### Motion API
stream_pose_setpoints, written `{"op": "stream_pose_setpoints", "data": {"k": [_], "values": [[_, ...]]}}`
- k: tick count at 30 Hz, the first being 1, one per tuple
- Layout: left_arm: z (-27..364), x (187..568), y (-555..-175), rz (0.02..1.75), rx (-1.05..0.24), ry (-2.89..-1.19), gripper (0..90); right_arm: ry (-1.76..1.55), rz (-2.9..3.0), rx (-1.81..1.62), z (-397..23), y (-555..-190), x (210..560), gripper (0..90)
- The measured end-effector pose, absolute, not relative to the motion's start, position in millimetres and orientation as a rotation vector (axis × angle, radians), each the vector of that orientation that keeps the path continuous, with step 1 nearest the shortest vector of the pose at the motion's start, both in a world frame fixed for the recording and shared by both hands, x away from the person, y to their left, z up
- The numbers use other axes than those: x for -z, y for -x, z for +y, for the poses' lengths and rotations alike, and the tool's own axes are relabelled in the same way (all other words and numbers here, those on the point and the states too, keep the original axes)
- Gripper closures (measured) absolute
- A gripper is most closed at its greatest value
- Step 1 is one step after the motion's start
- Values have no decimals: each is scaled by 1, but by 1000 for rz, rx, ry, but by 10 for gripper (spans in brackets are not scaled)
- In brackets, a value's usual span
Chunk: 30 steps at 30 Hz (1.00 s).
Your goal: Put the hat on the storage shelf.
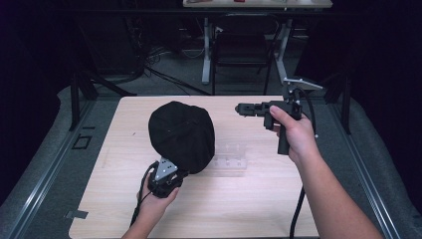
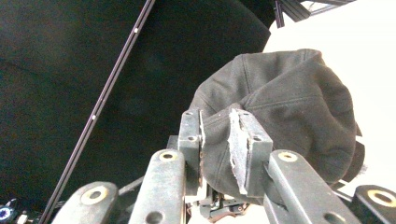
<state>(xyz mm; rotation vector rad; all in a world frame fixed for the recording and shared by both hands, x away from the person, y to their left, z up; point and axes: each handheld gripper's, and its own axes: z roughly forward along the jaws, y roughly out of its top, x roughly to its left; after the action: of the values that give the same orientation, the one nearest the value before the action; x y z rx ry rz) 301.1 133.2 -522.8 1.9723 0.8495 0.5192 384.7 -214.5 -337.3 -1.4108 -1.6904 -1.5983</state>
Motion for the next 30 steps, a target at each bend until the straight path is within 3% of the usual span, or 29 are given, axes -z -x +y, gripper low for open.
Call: {"op": "stream_pose_setpoints", "data": {"k": [5, 17, 30], "values": [[134, 522, -299, 860, -537, -1972, 809, 1416, -1702, 1594, -219, -382, 338, 740], [146, 519, -294, 905, -526, -1930, 624, 1433, -1756, 1582, -224, -372, 337, 739], [164, 520, -288, 925, -510, -1919, 480, 1483, -1863, 1560, -232, -359, 342, 732]]}}
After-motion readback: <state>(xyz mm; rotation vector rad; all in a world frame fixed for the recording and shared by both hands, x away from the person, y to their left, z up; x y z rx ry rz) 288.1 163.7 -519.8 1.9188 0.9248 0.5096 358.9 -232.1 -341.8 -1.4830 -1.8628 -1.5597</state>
